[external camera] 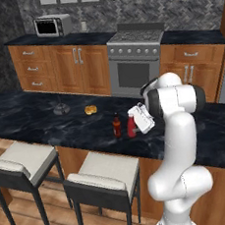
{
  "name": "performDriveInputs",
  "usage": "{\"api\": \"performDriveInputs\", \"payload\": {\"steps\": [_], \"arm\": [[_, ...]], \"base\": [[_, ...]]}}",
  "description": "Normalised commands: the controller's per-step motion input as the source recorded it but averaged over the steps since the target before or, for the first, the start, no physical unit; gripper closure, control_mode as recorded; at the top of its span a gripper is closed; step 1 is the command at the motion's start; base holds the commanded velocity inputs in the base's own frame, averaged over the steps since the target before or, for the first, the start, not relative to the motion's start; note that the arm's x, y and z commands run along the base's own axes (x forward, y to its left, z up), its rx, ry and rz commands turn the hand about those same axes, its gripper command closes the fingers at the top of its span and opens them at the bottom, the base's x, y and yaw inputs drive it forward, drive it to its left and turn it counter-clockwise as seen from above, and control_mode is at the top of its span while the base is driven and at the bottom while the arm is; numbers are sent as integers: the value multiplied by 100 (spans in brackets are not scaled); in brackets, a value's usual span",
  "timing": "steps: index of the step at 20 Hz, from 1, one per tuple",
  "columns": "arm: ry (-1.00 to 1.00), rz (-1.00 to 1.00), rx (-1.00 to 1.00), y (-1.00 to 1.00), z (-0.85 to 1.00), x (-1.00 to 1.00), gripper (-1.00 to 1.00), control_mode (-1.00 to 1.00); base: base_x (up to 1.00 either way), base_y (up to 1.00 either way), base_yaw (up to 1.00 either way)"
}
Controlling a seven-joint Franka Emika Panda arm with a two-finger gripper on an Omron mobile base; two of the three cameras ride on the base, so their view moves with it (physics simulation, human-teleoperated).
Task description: Move the condiment bottle and ketchup from the cabinet to the dining counter.
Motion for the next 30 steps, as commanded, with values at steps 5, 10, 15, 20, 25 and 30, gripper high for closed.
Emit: {"api": "performDriveInputs", "payload": {"steps": [5, 10, 15, 20, 25, 30], "arm": [[-6, 0, -3, 0, -29, 0, 100, -100], [-4, 0, -1, 0, -24, 0, 100, -100], [-1, 0, 0, 0, -17, 1, -100, -100], [-1, 0, 0, -3, -10, -1, -100, -100], [-2, 3, 0, -6, -4, -7, -100, -100], [-4, 2, 0, -6, 0, -3, -100, -100]], "base": [[0, 0, 0], [0, 0, 0], [0, 0, 0], [0, 0, 0], [0, 0, 0], [0, 0, 0]]}}
